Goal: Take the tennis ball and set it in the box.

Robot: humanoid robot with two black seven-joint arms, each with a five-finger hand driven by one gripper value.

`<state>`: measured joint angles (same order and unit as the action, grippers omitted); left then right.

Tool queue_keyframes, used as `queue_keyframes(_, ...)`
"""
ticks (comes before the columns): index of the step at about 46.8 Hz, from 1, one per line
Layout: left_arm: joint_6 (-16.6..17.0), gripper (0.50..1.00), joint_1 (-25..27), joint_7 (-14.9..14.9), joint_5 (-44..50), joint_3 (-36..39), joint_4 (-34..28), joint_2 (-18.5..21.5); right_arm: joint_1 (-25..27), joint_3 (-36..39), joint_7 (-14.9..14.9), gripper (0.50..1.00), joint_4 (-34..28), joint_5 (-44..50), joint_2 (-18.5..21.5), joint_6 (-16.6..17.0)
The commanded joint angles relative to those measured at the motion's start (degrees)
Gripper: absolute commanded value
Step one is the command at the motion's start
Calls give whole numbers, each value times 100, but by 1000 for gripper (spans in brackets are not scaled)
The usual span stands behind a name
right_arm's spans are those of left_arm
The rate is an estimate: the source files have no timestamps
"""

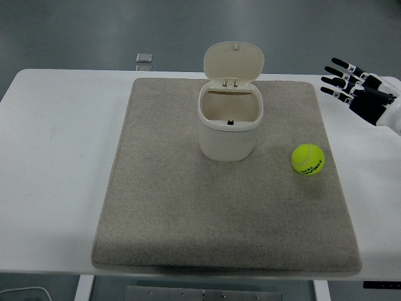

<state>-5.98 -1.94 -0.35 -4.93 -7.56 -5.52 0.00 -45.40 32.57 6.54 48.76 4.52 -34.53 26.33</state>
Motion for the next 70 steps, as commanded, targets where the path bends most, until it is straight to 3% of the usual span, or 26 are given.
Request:
queue_keyframes(1, 0, 992, 0, 0, 1, 0, 7, 0, -4, 4, 84, 913, 1, 592, -10, 21)
queue_keyframes(15, 0, 992, 0, 0, -7, 0, -2, 0, -48, -5, 893, 913, 19, 2508, -484, 434)
queue_keyframes(25, 0, 992, 0, 0, 1, 0, 7, 0, -65, -32, 1666, 913, 300, 4161, -801, 610)
queue_keyframes(46, 0, 992, 0, 0, 1, 0, -2, 0, -39, -225, 2290, 913, 1126, 5814, -1100, 531)
queue_keyframes(58, 0, 992, 0, 0, -7, 0, -2, 0, -57, -523, 2387, 913, 1179, 6175, -1082, 101)
queue_keyframes(70, 0, 992, 0, 0, 1, 0, -2, 0, -21, -1104, 2545, 911, 1293, 6711, -1021, -945)
